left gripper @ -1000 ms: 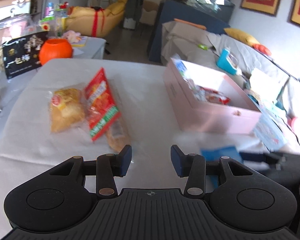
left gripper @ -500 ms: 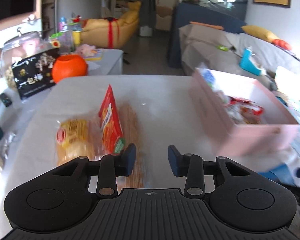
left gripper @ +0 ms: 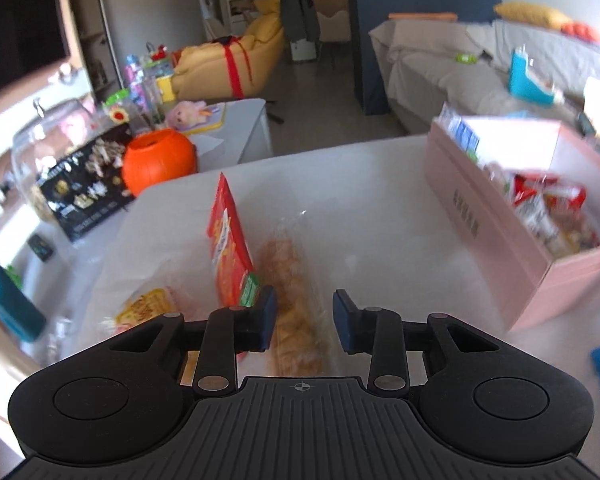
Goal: Organize snacks
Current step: 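Lift the blue packet with the right tool while the left grasps the long biscuit stick, then carry the biscuit stick toward the pink box with the left tool while the right lowers the blue packet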
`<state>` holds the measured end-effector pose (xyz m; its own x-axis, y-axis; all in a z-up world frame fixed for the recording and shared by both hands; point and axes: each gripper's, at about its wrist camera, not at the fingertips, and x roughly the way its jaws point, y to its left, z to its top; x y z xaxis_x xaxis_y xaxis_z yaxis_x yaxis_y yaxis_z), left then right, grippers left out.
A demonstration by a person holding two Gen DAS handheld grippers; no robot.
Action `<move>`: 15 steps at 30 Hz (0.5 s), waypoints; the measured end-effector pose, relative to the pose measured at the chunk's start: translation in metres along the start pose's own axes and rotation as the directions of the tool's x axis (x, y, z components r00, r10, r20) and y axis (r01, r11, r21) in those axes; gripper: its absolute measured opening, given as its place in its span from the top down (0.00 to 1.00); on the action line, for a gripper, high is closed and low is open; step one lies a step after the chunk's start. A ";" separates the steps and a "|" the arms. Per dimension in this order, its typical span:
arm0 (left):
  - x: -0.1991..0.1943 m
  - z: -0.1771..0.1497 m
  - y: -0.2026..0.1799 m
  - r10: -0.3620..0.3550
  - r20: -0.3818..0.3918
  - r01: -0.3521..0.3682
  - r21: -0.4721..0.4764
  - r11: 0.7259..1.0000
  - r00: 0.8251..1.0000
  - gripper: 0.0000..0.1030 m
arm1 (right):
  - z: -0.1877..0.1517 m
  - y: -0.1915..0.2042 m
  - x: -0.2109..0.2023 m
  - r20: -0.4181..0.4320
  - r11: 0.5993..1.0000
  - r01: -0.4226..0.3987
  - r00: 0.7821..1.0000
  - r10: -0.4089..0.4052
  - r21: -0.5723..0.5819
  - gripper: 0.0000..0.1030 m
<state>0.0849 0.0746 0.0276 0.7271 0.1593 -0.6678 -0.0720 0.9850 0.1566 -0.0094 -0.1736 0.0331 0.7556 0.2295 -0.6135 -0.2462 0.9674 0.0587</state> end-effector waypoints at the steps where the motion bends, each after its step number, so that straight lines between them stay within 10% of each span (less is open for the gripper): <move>1: 0.003 -0.002 0.001 -0.017 -0.043 0.017 -0.002 1.000 0.999 0.63 | 0.000 -0.002 0.000 -0.002 1.000 -0.002 1.000 0.002 0.005 0.15; 7: -0.004 -0.025 0.014 -0.189 -0.084 0.180 -0.110 0.978 0.978 0.63 | -0.006 0.003 0.001 -0.045 0.999 -0.054 0.998 0.054 0.007 0.15; 15: -0.040 -0.055 -0.004 -0.425 -0.078 0.416 -0.114 0.902 0.902 0.65 | -0.017 0.038 0.006 -0.095 0.990 -0.141 0.986 0.138 -0.028 0.14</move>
<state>0.0190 0.0684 0.0135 0.6331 -0.2701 -0.7254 0.1591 0.9626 -0.2195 -0.0249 -0.1374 0.0183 0.6533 0.3498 -0.6715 -0.3673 0.9220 0.1229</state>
